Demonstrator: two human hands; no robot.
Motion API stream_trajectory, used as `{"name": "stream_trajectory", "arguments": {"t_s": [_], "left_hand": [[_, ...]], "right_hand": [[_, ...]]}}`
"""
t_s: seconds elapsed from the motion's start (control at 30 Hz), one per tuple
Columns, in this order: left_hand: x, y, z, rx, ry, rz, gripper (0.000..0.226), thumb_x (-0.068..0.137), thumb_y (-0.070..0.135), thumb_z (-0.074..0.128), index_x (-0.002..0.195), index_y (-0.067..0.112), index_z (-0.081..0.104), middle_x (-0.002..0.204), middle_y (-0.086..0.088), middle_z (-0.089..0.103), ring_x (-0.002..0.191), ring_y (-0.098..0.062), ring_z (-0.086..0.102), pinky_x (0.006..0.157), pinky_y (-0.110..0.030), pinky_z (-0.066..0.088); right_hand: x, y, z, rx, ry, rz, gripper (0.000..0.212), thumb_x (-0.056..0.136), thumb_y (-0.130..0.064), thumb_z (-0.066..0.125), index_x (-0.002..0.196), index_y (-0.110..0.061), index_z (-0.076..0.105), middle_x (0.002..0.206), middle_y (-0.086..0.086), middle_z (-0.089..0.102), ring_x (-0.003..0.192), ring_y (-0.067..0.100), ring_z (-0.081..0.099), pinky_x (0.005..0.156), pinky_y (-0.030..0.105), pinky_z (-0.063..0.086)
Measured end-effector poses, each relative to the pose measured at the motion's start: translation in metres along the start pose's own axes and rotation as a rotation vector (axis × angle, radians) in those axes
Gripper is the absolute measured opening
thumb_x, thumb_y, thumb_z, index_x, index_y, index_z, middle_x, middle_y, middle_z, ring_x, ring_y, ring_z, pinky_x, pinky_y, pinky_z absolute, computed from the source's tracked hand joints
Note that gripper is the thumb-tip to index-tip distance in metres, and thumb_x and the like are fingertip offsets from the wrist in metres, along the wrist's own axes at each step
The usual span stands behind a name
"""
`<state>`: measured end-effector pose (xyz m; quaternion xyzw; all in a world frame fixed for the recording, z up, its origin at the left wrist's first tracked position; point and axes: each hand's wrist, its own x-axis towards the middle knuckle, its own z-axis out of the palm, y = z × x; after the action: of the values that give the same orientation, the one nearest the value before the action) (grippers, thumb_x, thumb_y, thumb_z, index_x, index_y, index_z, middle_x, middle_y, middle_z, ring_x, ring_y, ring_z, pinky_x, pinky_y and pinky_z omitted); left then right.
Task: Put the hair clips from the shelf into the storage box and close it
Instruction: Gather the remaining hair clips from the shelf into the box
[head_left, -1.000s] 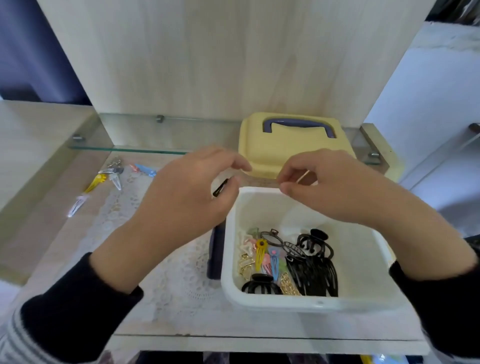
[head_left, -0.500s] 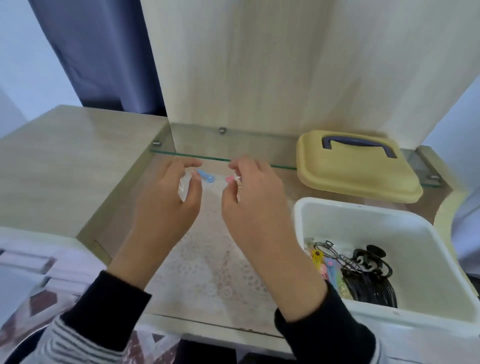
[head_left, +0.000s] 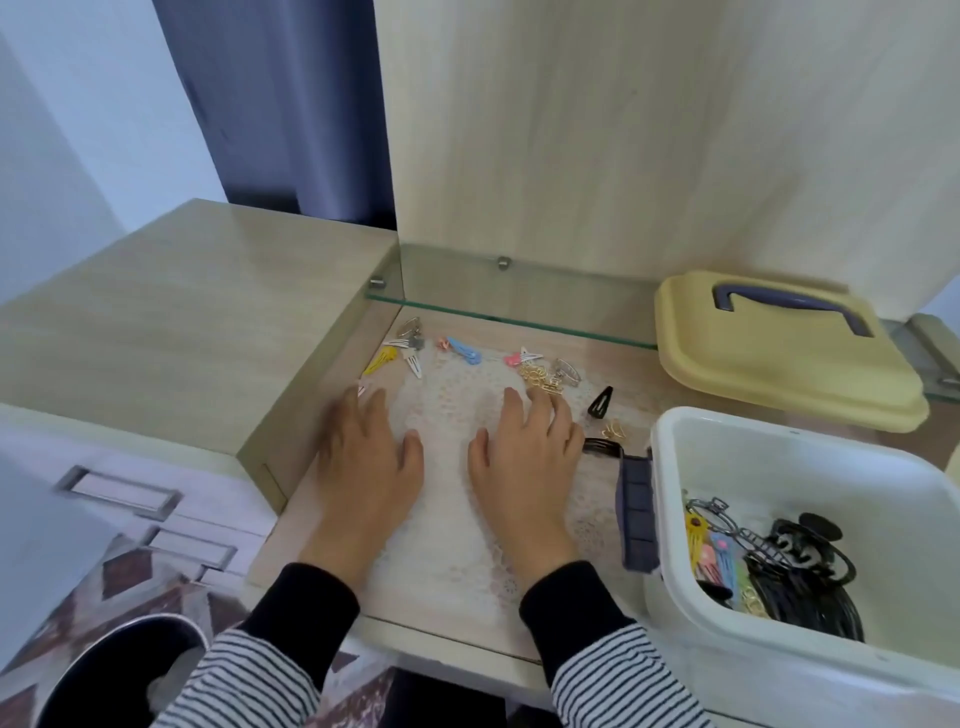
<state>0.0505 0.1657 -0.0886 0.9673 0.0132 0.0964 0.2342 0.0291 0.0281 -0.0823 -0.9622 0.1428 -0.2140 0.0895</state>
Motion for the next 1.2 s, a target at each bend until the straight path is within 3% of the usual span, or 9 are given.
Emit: {"name": "stream_trajectory", "arguments": {"t_s": [0.23,0.4,0.5,0.6,0.73,0.87,1.2], "left_hand": [[0.008,-0.007,0.011,0.085,0.005,0.057,0.074,0.079,0.047,0.026,0.137,0.005,0.043,0.143,-0.022,0.039,0.127,-0.039,0.038,0.108,-0.045,0.03],[0.014,-0.004,0.006,0.019,0.06,0.084,0.053,0.084,0.032,0.049,0.131,0.006,0.051,0.125,-0.019,0.051,0.114,-0.037,0.043,0.099,-0.044,0.036],[0.02,-0.001,0.004,-0.052,0.066,0.122,0.045,0.086,0.02,0.059,0.129,0.008,0.053,0.119,-0.017,0.054,0.107,-0.035,0.051,0.09,-0.042,0.042],[0.029,0.001,0.001,-0.131,0.094,0.159,0.042,0.086,0.013,0.059,0.126,0.006,0.054,0.114,-0.018,0.053,0.1,-0.035,0.055,0.085,-0.044,0.049],[0.045,-0.002,0.003,-0.082,0.076,0.142,0.04,0.09,0.012,0.055,0.128,0.001,0.053,0.114,-0.022,0.053,0.102,-0.037,0.053,0.091,-0.045,0.046],[0.056,-0.005,0.004,0.012,0.028,0.15,0.027,0.09,0.011,0.053,0.112,-0.002,0.064,0.103,-0.025,0.056,0.092,-0.041,0.053,0.082,-0.045,0.047],[0.066,-0.006,-0.008,-0.1,-0.004,0.12,0.02,0.088,0.003,0.058,0.106,0.003,0.065,0.103,-0.019,0.059,0.089,-0.036,0.059,0.078,-0.039,0.052]], "right_hand": [[-0.004,0.005,0.009,-0.048,0.045,0.053,0.041,0.078,-0.033,0.053,0.113,-0.012,0.06,0.12,0.013,0.057,0.111,0.034,0.046,0.089,0.046,0.037],[-0.006,0.007,0.011,-0.017,0.078,0.045,0.023,0.077,-0.026,0.056,0.093,-0.013,0.064,0.099,0.007,0.059,0.09,0.028,0.047,0.078,0.04,0.038],[-0.006,0.007,0.013,0.007,0.098,-0.015,0.024,0.075,-0.021,0.059,0.097,-0.013,0.064,0.099,0.006,0.06,0.089,0.026,0.05,0.074,0.038,0.041],[-0.006,0.008,0.014,0.044,0.125,-0.001,0.033,0.075,-0.021,0.06,0.106,-0.012,0.063,0.106,0.008,0.06,0.092,0.026,0.05,0.075,0.037,0.041],[-0.007,0.009,0.014,0.049,0.129,0.052,0.023,0.076,-0.024,0.058,0.095,-0.012,0.063,0.095,0.006,0.058,0.084,0.025,0.046,0.07,0.036,0.039],[-0.008,0.01,0.015,0.044,0.118,0.037,0.016,0.078,-0.026,0.056,0.085,-0.014,0.064,0.086,0.004,0.055,0.08,0.023,0.043,0.066,0.035,0.037],[-0.008,0.011,0.018,0.128,0.156,-0.015,0.012,0.08,-0.019,0.062,0.088,-0.014,0.069,0.083,0.003,0.057,0.074,0.022,0.049,0.064,0.034,0.041]]}}
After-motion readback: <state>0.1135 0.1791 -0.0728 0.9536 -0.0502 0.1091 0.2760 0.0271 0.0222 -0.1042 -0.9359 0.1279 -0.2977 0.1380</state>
